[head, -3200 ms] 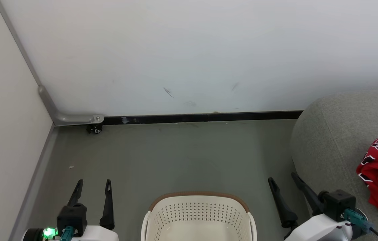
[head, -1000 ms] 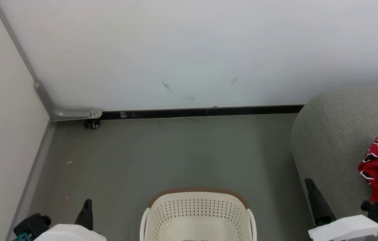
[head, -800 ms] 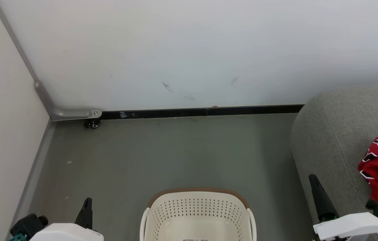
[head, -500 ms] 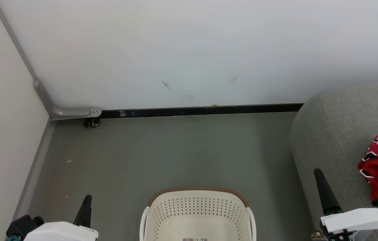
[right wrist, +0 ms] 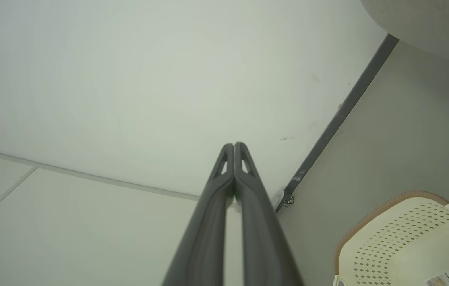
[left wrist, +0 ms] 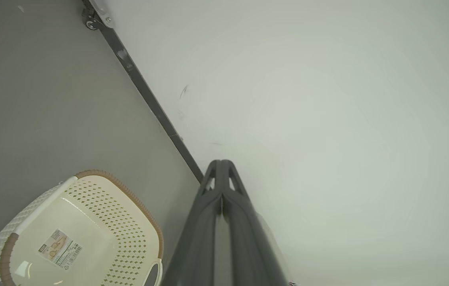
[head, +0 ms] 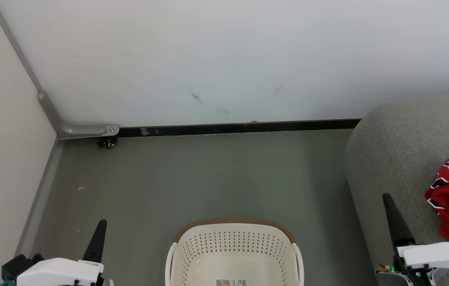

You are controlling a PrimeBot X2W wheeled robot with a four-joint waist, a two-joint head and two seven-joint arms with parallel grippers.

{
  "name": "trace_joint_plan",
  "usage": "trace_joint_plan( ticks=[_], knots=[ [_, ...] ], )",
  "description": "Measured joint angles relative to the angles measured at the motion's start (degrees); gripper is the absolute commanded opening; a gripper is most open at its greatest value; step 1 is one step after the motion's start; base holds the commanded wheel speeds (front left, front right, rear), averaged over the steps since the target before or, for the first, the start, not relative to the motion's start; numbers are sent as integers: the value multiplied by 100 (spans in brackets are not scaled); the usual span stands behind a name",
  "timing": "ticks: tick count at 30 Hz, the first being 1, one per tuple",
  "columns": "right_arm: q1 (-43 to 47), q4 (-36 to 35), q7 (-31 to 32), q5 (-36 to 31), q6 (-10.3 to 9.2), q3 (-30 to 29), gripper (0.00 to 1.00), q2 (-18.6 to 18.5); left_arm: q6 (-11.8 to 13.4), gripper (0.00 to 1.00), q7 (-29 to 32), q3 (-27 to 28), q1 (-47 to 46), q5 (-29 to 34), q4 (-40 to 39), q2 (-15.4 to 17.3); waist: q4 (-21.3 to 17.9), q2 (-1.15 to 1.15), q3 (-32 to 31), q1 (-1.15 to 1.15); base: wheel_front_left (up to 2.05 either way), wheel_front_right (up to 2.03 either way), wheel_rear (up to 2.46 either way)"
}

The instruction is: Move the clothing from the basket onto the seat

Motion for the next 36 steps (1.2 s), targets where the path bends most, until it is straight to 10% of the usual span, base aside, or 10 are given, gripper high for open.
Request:
trace_joint_plan(
  ticks=[36],
  knots=[
    [-244, 3, 101, 1903, 0, -292, 0, -42, -581, 0, 427, 558, -131, -1771, -119, -245, -21, 0, 81, -3, 0, 0, 0]
  ],
)
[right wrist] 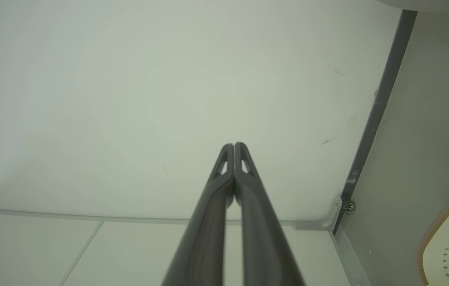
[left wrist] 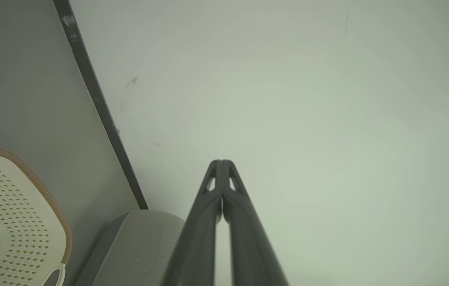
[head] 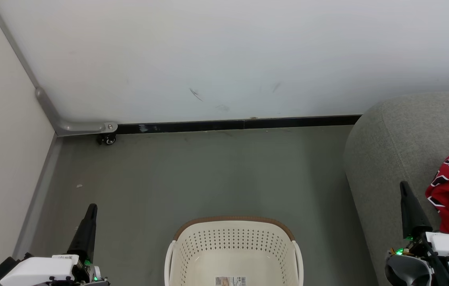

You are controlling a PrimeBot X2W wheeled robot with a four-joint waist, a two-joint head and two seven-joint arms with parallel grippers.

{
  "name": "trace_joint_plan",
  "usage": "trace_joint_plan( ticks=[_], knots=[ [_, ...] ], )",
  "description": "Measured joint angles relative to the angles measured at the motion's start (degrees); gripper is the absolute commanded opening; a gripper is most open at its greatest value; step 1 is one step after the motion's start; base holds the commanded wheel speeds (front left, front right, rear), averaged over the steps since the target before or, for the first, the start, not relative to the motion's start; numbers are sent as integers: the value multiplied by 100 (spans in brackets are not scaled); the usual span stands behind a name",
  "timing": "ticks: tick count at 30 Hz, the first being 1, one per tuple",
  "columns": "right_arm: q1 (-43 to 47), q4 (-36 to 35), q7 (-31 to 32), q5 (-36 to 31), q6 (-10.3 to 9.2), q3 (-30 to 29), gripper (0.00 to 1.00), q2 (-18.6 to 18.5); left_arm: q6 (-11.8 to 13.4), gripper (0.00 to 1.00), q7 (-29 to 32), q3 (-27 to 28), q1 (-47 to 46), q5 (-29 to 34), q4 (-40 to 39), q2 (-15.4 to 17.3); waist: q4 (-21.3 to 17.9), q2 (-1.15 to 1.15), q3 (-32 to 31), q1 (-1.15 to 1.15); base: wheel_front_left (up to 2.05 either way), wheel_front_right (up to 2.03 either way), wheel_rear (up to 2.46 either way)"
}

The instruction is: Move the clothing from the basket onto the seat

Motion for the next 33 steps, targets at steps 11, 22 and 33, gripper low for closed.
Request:
trace_joint_plan(
  ticks=[11, 22, 33],
  knots=[
    [-66, 4, 42, 0, 0, -4, 0, -1, 0, 0, 0, 0, 0, 0, 0, 0, 0, 0, 0, 0, 0, 0, 0],
    [-66, 4, 42, 0, 0, -7, 0, -1, 0, 0, 0, -1, 0, 0, 1, -1, 0, 0, 1, -1, 0, 0, 0],
    [-66, 5, 42, -1, 0, -11, 0, -1, 0, 0, 0, -1, 0, 0, 1, -1, 0, 0, 1, -1, 0, 0, 0]
  ],
)
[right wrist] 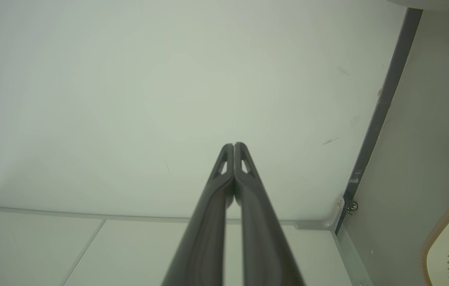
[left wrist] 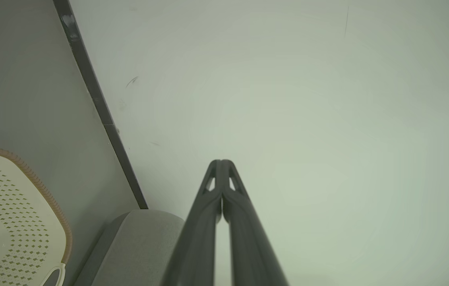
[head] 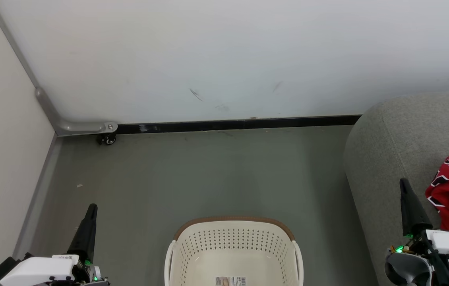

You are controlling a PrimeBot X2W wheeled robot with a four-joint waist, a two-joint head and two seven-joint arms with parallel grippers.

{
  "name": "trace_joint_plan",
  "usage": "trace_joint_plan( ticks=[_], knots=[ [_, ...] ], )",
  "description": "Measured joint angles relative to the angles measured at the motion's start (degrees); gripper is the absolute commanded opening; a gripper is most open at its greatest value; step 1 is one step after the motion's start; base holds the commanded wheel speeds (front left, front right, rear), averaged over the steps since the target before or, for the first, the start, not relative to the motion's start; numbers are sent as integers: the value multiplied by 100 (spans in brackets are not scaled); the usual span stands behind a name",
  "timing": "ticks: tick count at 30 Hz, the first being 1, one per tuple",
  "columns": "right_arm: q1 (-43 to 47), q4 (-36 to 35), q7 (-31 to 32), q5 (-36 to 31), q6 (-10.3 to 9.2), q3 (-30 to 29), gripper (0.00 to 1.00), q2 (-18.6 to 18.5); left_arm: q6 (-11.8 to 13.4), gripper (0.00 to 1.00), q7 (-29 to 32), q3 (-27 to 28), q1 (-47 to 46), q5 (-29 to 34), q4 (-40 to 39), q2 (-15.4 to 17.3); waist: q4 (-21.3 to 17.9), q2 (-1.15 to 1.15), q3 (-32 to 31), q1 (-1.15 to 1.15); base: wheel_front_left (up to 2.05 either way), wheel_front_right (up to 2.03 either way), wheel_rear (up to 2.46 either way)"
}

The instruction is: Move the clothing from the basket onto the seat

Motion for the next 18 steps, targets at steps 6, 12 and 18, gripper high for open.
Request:
trace_joint_plan(
  ticks=[6, 12, 18],
  knots=[
    [0, 0, 0, 0, 0, -2, 0, 0, 0, 0, 0, 0, 0, 0, 0, 0, 0, 0, 0, 0, 0, 0, 0],
    [0, 1, 0, 0, 0, -4, 0, 1, 0, 0, 0, 0, 0, -1, 1, 0, 0, 0, 0, 0, 0, 0, 0],
    [0, 1, 1, 0, 0, -7, 0, 1, -1, 0, 0, -1, 0, -1, 1, 0, 0, 0, 0, 0, 0, 0, 0]
  ],
)
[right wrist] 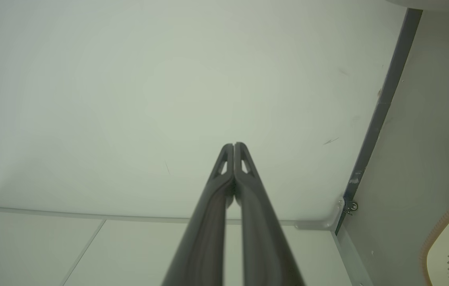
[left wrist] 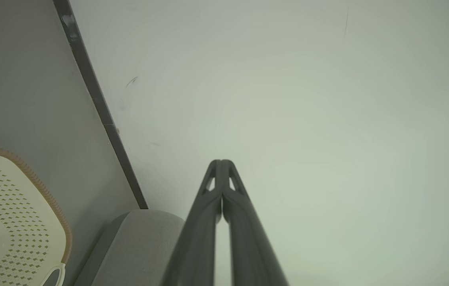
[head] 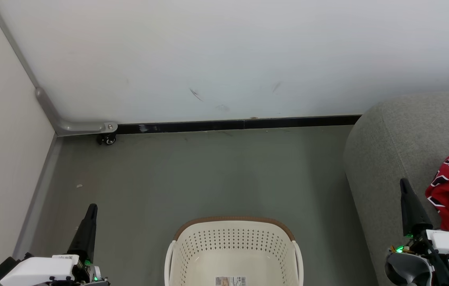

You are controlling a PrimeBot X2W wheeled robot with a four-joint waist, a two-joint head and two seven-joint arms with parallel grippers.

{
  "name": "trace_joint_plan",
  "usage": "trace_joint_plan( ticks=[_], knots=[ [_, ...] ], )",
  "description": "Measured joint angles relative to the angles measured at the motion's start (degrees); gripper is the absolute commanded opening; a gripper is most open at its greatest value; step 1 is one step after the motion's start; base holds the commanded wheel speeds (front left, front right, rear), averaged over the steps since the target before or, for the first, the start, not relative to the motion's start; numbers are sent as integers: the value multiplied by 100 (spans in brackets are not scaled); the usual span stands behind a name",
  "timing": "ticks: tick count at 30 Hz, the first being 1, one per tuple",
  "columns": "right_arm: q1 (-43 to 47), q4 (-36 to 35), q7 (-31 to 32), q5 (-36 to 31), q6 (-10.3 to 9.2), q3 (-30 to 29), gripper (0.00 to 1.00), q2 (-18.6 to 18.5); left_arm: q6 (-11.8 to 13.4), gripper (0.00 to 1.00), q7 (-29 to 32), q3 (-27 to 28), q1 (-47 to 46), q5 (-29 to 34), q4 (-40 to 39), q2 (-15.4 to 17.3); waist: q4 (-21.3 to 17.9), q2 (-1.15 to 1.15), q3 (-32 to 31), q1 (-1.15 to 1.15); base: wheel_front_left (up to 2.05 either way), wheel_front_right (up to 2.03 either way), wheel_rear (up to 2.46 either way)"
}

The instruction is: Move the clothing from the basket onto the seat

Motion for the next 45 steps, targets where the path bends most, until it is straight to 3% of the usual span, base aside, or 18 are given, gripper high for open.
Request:
trace_joint_plan(
  ticks=[45],
  knots=[
    [-1, 2, 7, 0, 0, -13, 0, 1, 0, 0, 0, 0, -1, 0, -11, 0, 0, 0, 1, -1, 0, 0, 0]
  ],
)
